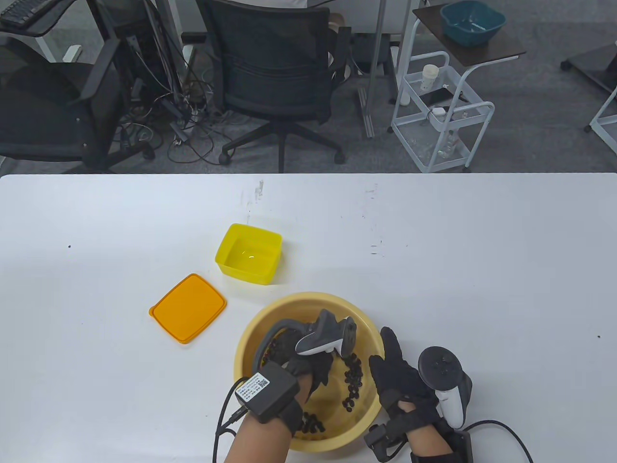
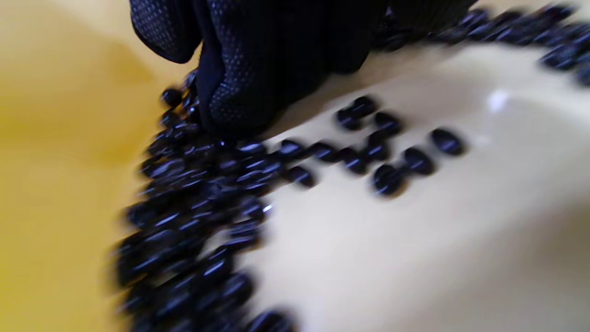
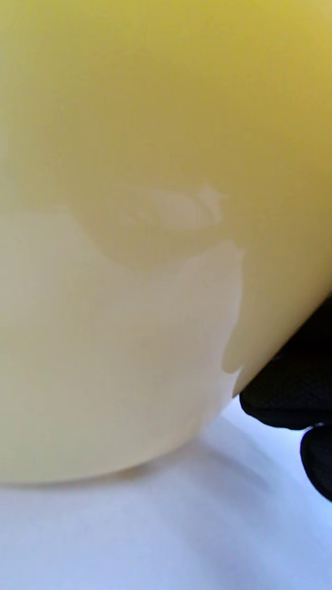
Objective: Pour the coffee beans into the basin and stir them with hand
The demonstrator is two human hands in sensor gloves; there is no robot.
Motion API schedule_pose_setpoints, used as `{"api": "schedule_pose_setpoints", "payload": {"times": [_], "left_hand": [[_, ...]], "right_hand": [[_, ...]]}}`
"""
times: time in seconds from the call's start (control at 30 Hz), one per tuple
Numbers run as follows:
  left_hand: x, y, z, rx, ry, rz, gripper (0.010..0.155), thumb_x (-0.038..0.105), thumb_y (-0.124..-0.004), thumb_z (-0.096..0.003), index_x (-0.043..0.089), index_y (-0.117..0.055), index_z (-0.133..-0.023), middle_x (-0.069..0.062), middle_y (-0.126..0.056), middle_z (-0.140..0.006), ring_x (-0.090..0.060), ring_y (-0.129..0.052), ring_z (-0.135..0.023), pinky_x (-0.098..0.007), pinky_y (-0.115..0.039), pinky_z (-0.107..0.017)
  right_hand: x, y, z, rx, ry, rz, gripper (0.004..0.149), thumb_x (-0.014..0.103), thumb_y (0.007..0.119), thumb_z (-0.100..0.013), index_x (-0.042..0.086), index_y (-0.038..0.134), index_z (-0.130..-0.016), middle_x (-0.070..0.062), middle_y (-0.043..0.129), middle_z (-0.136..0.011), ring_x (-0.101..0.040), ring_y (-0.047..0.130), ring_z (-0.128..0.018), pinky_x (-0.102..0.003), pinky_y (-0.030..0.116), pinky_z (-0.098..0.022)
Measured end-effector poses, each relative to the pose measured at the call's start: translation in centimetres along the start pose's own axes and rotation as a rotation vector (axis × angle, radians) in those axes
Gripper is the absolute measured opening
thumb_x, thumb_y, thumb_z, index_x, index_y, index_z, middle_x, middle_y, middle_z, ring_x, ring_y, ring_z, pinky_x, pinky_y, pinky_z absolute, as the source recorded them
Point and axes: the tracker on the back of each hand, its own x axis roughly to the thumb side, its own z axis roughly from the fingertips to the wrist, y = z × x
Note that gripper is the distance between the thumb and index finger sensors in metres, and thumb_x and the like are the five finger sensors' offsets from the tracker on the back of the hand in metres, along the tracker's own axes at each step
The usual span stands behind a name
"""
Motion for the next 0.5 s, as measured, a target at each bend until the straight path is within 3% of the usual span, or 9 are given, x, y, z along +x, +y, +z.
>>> {"api": "schedule_pose_setpoints", "payload": {"times": [0.07,0.13,0.33,0.5], "left_hand": [[-0.7,-0.4,0.0,-0.110,0.024,0.019,0.064,0.049,-0.059,-0.0533,0.011,-0.052,-0.104,-0.021,-0.084,-0.088,-0.036,-0.100,-0.075,-0.050,-0.065,-0.071],[-0.9,-1.0,-0.1,-0.192,0.063,-0.020,0.067,0.049,-0.060,-0.0530,-0.001,-0.061,-0.098,-0.022,-0.090,-0.083,-0.035,-0.104,-0.069,-0.047,-0.068,-0.070],[0.1,-1.6,-0.2,-0.326,-0.027,-0.100,0.065,0.050,-0.062,-0.0515,-0.004,-0.081,-0.082,-0.021,-0.104,-0.063,-0.033,-0.113,-0.047,-0.046,-0.075,-0.065],[1.8,-3.0,-0.9,-0.528,-0.229,0.104,0.063,0.052,-0.064,-0.0491,0.000,-0.095,-0.066,-0.015,-0.113,-0.050,-0.030,-0.117,-0.034,-0.044,-0.081,-0.059]], "right_hand": [[0.0,0.0,0.0,-0.003,0.001,0.000,0.065,0.037,0.055,-0.051,0.013,0.020,-0.101,-0.022,0.057,-0.093,-0.050,0.074,-0.079,-0.063,0.050,-0.062],[0.0,0.0,0.0,-0.003,0.004,-0.003,0.065,0.037,0.055,-0.052,0.013,0.020,-0.101,-0.022,0.057,-0.093,-0.050,0.074,-0.079,-0.063,0.050,-0.062],[0.0,0.0,0.1,-0.015,0.014,0.012,0.065,0.037,0.055,-0.052,0.014,0.020,-0.101,-0.022,0.056,-0.094,-0.050,0.073,-0.079,-0.064,0.049,-0.062],[0.1,0.0,0.1,-0.017,0.018,0.017,0.065,0.037,0.055,-0.052,0.014,0.020,-0.101,-0.022,0.056,-0.094,-0.051,0.072,-0.080,-0.064,0.048,-0.062]]}}
